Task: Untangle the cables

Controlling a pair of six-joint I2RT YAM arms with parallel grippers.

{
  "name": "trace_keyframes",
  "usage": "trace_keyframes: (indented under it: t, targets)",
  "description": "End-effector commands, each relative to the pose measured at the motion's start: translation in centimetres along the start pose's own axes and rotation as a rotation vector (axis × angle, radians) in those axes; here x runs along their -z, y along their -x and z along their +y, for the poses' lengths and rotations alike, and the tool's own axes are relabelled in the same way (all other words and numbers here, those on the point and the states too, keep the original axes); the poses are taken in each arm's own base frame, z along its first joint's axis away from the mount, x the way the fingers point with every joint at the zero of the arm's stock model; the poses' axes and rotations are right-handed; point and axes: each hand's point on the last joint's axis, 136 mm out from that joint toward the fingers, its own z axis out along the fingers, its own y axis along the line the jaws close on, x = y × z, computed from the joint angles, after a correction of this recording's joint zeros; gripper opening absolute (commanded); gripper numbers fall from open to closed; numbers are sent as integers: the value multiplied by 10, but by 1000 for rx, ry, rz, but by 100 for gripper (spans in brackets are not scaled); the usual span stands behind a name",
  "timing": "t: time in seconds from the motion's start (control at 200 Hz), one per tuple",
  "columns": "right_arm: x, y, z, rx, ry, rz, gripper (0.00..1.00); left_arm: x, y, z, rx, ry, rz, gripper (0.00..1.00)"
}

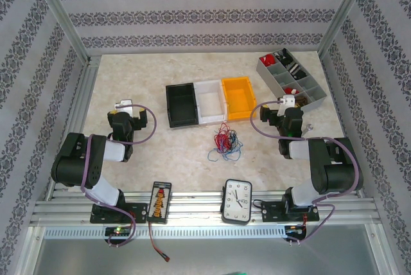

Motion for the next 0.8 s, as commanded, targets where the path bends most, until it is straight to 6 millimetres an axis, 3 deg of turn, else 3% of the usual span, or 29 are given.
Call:
trace_keyframes:
  t: [0.0,0.794]
  targets:
    - [0,9,2,4,5,-34,98,0,12,2,28,-6,-49,99]
    - [1,9,0,-31,52,-35,98,0,11,2,28,-6,-49,99]
